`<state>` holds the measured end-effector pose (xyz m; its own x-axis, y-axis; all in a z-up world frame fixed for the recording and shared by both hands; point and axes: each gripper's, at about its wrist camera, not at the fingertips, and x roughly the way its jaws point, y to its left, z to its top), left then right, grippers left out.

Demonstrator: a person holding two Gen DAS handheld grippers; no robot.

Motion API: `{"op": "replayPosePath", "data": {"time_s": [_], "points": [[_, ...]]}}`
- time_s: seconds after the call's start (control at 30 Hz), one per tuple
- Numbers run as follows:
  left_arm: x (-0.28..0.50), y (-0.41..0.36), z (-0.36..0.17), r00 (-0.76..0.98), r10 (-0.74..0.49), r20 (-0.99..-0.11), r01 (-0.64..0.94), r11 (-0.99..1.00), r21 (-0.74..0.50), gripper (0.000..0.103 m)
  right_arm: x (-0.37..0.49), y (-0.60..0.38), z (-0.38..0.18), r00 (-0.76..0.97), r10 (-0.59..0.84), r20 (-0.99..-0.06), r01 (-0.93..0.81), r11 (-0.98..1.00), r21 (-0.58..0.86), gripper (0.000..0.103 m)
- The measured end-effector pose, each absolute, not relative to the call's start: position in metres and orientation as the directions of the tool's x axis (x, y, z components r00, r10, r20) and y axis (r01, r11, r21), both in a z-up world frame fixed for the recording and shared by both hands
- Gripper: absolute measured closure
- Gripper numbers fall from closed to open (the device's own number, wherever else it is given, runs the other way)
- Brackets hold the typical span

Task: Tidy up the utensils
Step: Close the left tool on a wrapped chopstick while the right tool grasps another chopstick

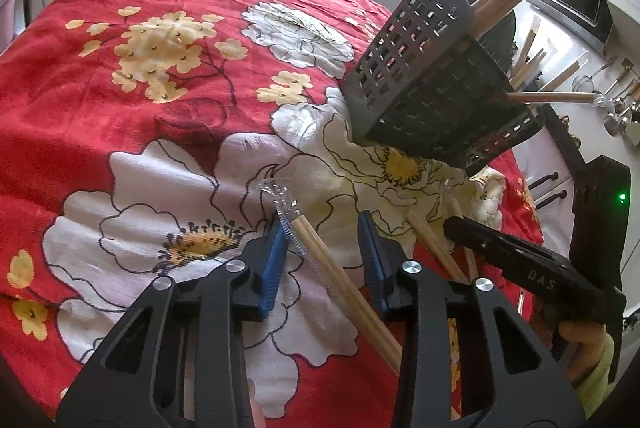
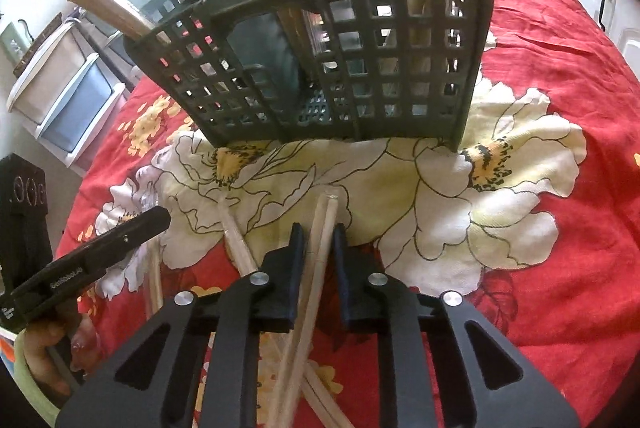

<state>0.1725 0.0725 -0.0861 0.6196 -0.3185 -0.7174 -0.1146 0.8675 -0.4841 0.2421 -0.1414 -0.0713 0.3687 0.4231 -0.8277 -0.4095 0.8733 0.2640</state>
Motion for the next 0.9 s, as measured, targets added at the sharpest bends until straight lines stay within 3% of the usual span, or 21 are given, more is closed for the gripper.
{"op": "replayPosePath", "data": {"time_s": [0.17,0.5,0.67,0.9], "points": [[0.172,0.078,-0.089,0.619,-0.314,-0.720,-0.129,0.864,-0.487,0.089,0.241,-0.147,-0.065,0.378,0.441,-0.814,-0.402,0.870,0.285,0.092],[0.171,0.089,-0.092,0.608,-0.359,-0.708,-0.157,0.820,-0.551,0.093,0.227,-0.151,-0.040,0.415,0.495,-0.763,-0.431,0.846,0.314,0.092],[0.165,0.099,-0.093,0.615,-0.440,-0.654,-0.170,0.736,-0.655,0.097,0.218,-0.153,-0.026,0.439,0.511,-0.739,-0.450,0.837,0.312,0.092],[0.152,0.089,-0.066,0.651,-0.466,-0.599,-0.103,0.728,-0.678,0.098,0.205,-0.156,-0.005,0.473,0.541,-0.696,-0.479,0.820,0.311,0.092]]}}
